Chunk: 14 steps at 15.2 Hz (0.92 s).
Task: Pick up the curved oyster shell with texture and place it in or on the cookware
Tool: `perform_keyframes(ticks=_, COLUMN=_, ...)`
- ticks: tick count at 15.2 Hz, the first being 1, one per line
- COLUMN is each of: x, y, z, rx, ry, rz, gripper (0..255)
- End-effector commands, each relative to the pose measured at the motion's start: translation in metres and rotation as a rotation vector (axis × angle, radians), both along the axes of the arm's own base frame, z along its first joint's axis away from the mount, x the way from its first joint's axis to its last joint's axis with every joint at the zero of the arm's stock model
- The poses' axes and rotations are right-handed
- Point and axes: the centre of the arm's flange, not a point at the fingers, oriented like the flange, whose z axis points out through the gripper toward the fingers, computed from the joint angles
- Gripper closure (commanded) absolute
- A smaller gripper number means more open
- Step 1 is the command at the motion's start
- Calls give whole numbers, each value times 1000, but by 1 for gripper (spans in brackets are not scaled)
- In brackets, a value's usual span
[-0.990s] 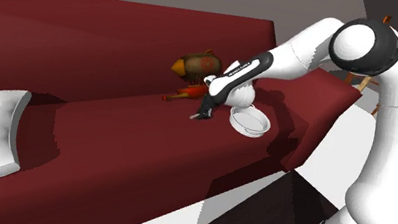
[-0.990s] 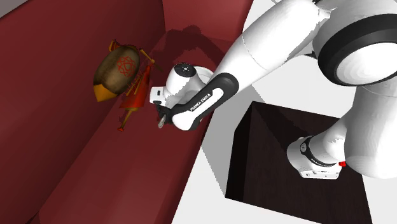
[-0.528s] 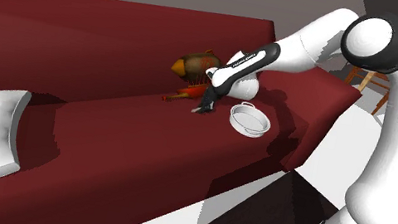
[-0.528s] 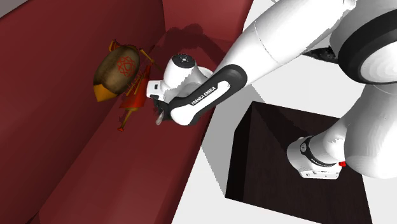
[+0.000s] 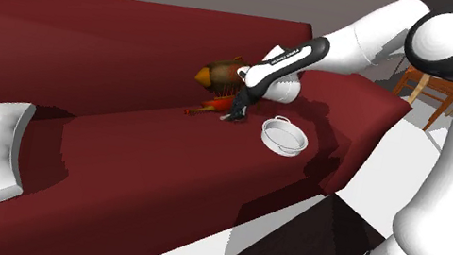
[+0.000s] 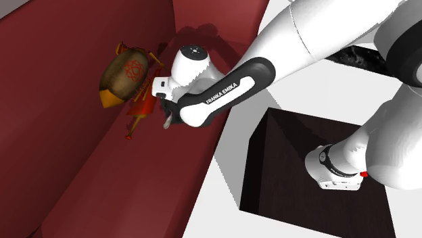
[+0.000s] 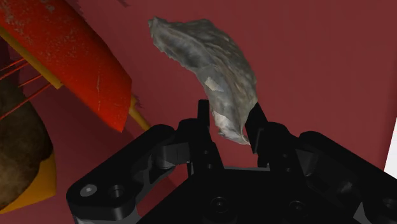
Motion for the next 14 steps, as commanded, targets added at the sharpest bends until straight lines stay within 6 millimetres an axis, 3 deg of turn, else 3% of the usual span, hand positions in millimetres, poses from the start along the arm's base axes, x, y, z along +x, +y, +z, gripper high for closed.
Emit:
perform_keyframes(ticks=1, x=-1, y=0, z=7, rx=0, ry=0, rz=0, gripper=255)
perform_keyframes(ticks=14, x=-70, y=-157, z=6, rx=0, ry=0, rz=0, gripper=255)
